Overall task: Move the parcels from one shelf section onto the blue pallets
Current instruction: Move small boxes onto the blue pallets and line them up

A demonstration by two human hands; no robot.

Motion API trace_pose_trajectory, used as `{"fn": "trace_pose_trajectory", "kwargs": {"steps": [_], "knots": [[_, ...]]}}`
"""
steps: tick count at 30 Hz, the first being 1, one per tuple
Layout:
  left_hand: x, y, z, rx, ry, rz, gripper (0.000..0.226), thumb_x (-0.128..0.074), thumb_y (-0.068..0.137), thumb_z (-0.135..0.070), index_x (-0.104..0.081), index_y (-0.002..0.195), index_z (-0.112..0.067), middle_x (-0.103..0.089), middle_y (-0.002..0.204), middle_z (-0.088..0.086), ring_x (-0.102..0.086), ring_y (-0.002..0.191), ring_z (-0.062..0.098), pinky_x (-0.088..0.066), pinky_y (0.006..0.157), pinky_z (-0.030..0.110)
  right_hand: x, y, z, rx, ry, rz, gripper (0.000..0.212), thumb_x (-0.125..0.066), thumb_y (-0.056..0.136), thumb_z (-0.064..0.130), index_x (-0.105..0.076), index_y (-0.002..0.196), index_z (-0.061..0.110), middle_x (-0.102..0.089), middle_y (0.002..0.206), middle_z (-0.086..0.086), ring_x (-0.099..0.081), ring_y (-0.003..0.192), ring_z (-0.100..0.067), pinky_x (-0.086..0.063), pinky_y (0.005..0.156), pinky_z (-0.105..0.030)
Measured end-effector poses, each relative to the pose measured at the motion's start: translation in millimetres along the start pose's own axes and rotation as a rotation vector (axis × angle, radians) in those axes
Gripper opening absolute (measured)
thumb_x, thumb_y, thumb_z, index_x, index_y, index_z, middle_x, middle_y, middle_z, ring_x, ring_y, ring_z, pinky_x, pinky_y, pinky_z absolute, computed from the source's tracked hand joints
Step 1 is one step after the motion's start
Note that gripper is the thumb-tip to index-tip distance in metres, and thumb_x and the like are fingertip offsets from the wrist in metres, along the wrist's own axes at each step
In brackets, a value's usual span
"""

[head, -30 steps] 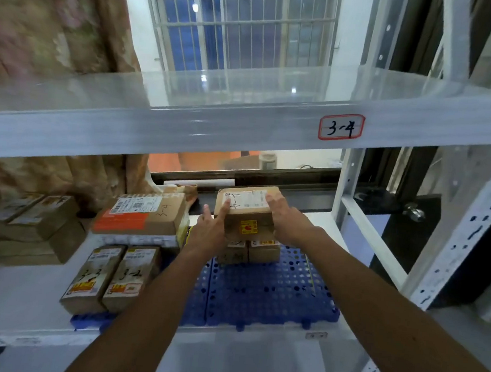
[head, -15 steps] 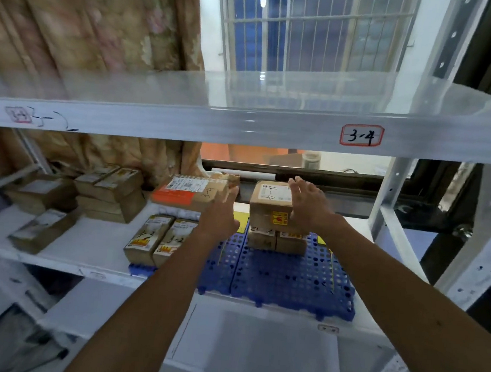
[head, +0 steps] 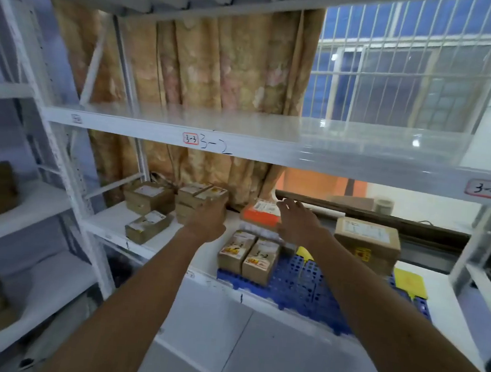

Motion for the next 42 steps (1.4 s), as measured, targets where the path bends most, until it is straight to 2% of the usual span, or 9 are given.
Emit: {"fn": "trace_pose_trajectory", "kwargs": {"steps": [3, 5, 9, 13, 16, 18, 22, 26, 42], "knots": [[21.6, -23.8, 59.0, 0.063, 0.06, -0.004, 0.056, -0.051, 0.099, -0.029, -0.036, 0.148, -0.006, -0.045, 0.144, 0.016, -0.045, 0.131, 0.035, -0.038, 0.107, 0.043, 5.1, 8.2, 62.4, 0.059, -0.015, 0.019, 0.065, -0.06, 0.09, 0.026, -0.034, 0.147, 0.012, -0.033, 0.15, -0.015, -0.041, 0.132, -0.035, -0.043, 0.1, -0.045], [24.3, -35.5, 103.1, 0.068, 0.05, 0.047, 0.069, -0.051, 0.093, -0.036, -0.026, 0.153, -0.015, -0.04, 0.148, 0.016, -0.046, 0.13, 0.036, -0.042, 0.104, 0.044, 5.3, 13.1, 102.2, 0.093, -0.015, 0.034, 0.061, -0.061, 0.089, 0.025, -0.038, 0.144, 0.013, -0.038, 0.146, -0.014, -0.046, 0.128, -0.033, -0.046, 0.097, -0.043], [33.2, -58.9, 193.8, 0.152, -0.006, 0.065, 0.066, -0.052, 0.083, -0.045, -0.034, 0.145, -0.036, -0.047, 0.143, 0.007, -0.049, 0.126, 0.033, -0.045, 0.1, 0.044, 1.8, 21.4, 176.7, 0.12, 0.009, 0.044, 0.059, -0.062, 0.084, 0.021, -0.044, 0.139, 0.01, -0.046, 0.141, -0.015, -0.054, 0.12, -0.033, -0.049, 0.096, -0.042], [56.4, -99.3, 235.0, 0.178, -0.003, 0.035, 0.069, -0.054, 0.094, -0.036, -0.021, 0.155, -0.03, -0.048, 0.138, 0.018, -0.049, 0.126, 0.039, -0.041, 0.104, 0.045, -11.2, 24.6, 229.6, 0.171, 0.052, 0.108, 0.05, -0.053, 0.082, 0.016, -0.042, 0.131, 0.007, -0.05, 0.133, -0.018, -0.06, 0.106, -0.029, -0.051, 0.089, -0.038], [61.8, -112.8, 270.9, 0.198, -0.012, 0.022, 0.074, -0.06, 0.093, -0.032, -0.021, 0.156, -0.026, -0.049, 0.14, 0.018, -0.049, 0.128, 0.037, -0.041, 0.104, 0.043, -25.9, 28.2, 261.5, 0.17, 0.089, 0.173, 0.055, -0.054, 0.09, 0.018, -0.037, 0.142, 0.011, -0.046, 0.137, -0.012, -0.052, 0.119, -0.03, -0.05, 0.088, -0.037], [61.7, -116.9, 287.6, 0.209, -0.024, 0.009, 0.073, -0.061, 0.093, -0.036, -0.024, 0.155, -0.025, -0.05, 0.139, 0.017, -0.05, 0.128, 0.036, -0.04, 0.105, 0.042, -33.1, 30.3, 278.3, 0.165, 0.067, 0.168, 0.059, -0.053, 0.091, 0.019, -0.034, 0.146, 0.012, -0.039, 0.146, -0.013, -0.046, 0.128, -0.031, -0.047, 0.096, -0.04], [50.9, -119.0, 308.6, 0.2, -0.029, 0.031, 0.069, -0.06, 0.094, -0.031, -0.027, 0.154, -0.025, -0.052, 0.136, 0.019, -0.052, 0.124, 0.038, -0.043, 0.104, 0.045, -52.8, 42.2, 299.9, 0.163, -0.022, 0.19, 0.066, -0.051, 0.095, 0.028, -0.024, 0.154, 0.016, -0.023, 0.158, -0.017, -0.03, 0.141, -0.036, -0.033, 0.111, -0.046], [33.1, -104.1, 333.3, 0.2, -0.031, 0.063, 0.067, -0.059, 0.095, -0.03, -0.028, 0.154, -0.025, -0.049, 0.142, 0.014, -0.05, 0.129, 0.033, -0.039, 0.107, 0.042, -76.5, 67.0, 317.1, 0.168, 0.019, 0.209, 0.067, -0.055, 0.092, 0.025, -0.026, 0.152, 0.02, -0.023, 0.157, -0.016, -0.031, 0.139, -0.04, -0.04, 0.106, -0.047], [-27.9, 79.9, 366.4, 0.082, 0.007, 0.227, 0.071, -0.059, 0.092, -0.033, -0.024, 0.154, -0.03, -0.053, 0.128, 0.015, -0.054, 0.119, 0.033, -0.045, 0.1, 0.041, -159.7, 229.2, 322.4, 0.102, 0.13, 0.247, 0.056, -0.049, 0.094, 0.027, -0.038, 0.147, 0.015, -0.036, 0.151, -0.016, -0.042, 0.131, -0.037, -0.042, 0.103, -0.046]]}}
Point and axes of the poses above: each hand's wrist, its own y-axis towards the middle knuckle, its own x-axis out of the back of the hand, z = x × y, the point moved 7 cm from there along y, towards the middle knuckle
